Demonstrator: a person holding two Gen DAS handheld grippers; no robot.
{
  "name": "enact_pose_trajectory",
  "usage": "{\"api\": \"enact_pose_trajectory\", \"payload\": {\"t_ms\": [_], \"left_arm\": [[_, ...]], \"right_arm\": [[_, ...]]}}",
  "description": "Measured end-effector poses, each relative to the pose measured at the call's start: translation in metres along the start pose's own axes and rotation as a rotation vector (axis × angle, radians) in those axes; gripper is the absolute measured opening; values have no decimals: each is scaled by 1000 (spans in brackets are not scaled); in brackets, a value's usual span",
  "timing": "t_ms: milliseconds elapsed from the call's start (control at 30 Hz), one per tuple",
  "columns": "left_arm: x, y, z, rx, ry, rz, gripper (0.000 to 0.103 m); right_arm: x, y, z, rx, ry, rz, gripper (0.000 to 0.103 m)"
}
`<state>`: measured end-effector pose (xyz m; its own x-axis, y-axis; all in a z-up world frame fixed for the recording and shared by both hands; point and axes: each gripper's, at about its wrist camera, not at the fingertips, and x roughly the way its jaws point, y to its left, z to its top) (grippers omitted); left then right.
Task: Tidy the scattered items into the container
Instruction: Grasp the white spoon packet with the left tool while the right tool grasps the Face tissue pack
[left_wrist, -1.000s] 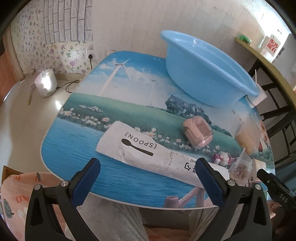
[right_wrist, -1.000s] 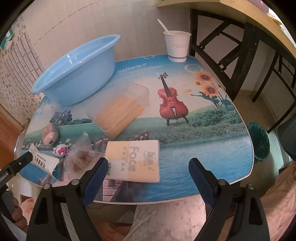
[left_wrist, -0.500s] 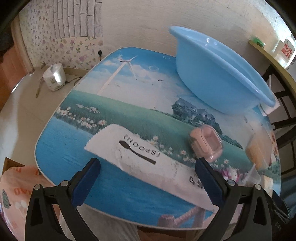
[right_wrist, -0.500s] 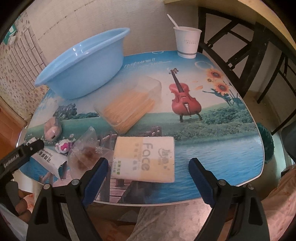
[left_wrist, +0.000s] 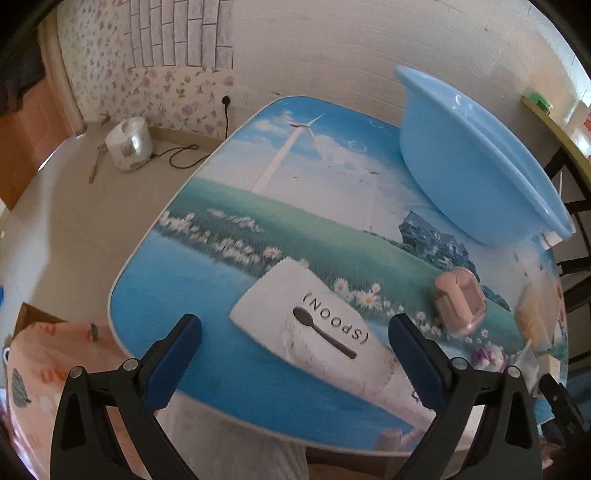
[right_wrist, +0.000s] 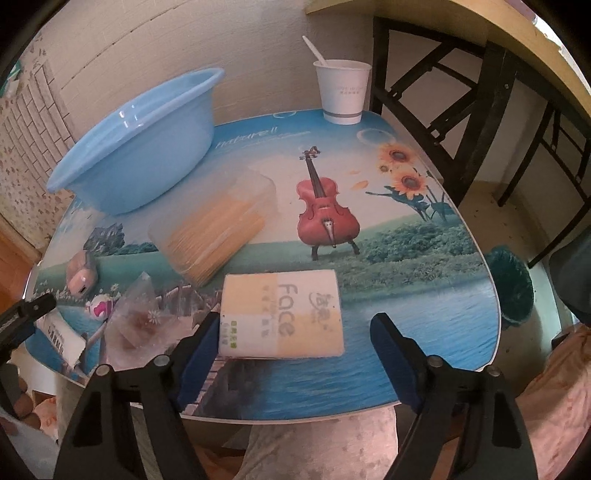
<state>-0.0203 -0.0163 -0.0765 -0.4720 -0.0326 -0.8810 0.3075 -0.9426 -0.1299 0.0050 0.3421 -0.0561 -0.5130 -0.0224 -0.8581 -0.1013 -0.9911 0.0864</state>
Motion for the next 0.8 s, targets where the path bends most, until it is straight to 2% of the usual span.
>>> {"api": "enact_pose_trajectory", "payload": {"t_ms": [333, 533, 600, 633, 667, 800], "left_arm": [[-2, -9, -13, -60, -3, 51, 102], [0, -18, -20, -40, -12, 102, 101], [-1, -22, -21, -27, -20, 113, 97], [-2, -23, -22, -26, -28, 112, 90], [-4, -24, -23, -22, -38, 111, 78], [-9, -33, -23, 10, -56, 62, 45]], "right_arm": [[4, 12, -4, -30, 5, -8, 84], [5, 9, -4, -33, -6, -8, 82], [5, 10, -4, -47, -17, -23, 69], [4, 10, -4, -52, -20, -24, 67], [4, 10, -4, -52, -21, -23, 64], [3, 8, -3, -49, -24, -16, 64]]}}
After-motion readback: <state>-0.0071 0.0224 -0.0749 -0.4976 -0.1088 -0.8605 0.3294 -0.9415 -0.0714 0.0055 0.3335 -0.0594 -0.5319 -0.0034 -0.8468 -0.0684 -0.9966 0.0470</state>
